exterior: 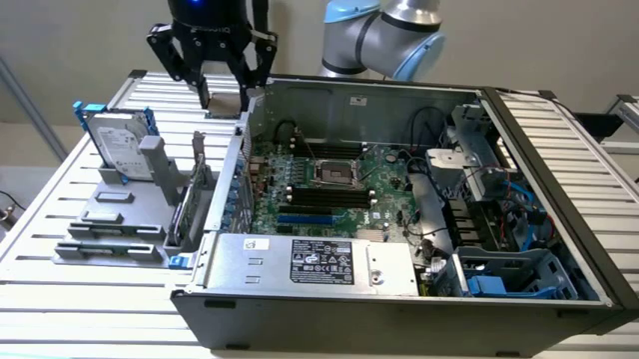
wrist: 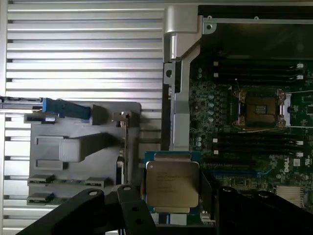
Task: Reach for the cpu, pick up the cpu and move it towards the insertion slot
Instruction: 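Pick up the cpu and move it towards the insertion slot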
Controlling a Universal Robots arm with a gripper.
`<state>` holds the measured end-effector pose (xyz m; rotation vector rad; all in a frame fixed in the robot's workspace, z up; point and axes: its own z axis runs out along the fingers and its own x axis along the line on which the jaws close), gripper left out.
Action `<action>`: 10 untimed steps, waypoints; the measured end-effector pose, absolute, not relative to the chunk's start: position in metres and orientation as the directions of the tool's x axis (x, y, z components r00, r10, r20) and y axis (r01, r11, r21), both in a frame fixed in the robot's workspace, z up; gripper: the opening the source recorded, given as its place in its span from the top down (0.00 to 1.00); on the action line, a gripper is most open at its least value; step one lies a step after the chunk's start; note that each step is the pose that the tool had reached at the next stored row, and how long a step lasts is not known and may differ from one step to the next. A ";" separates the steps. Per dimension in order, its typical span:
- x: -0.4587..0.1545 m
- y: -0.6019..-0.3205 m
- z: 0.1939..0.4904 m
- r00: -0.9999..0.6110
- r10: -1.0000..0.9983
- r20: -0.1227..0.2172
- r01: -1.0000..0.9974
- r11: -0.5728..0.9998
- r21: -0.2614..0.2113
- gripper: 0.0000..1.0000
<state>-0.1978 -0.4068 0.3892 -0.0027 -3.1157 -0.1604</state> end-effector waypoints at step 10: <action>-0.152 -0.406 0.389 -1.000 0.001 0.022 0.003 0.995 0.104 0.45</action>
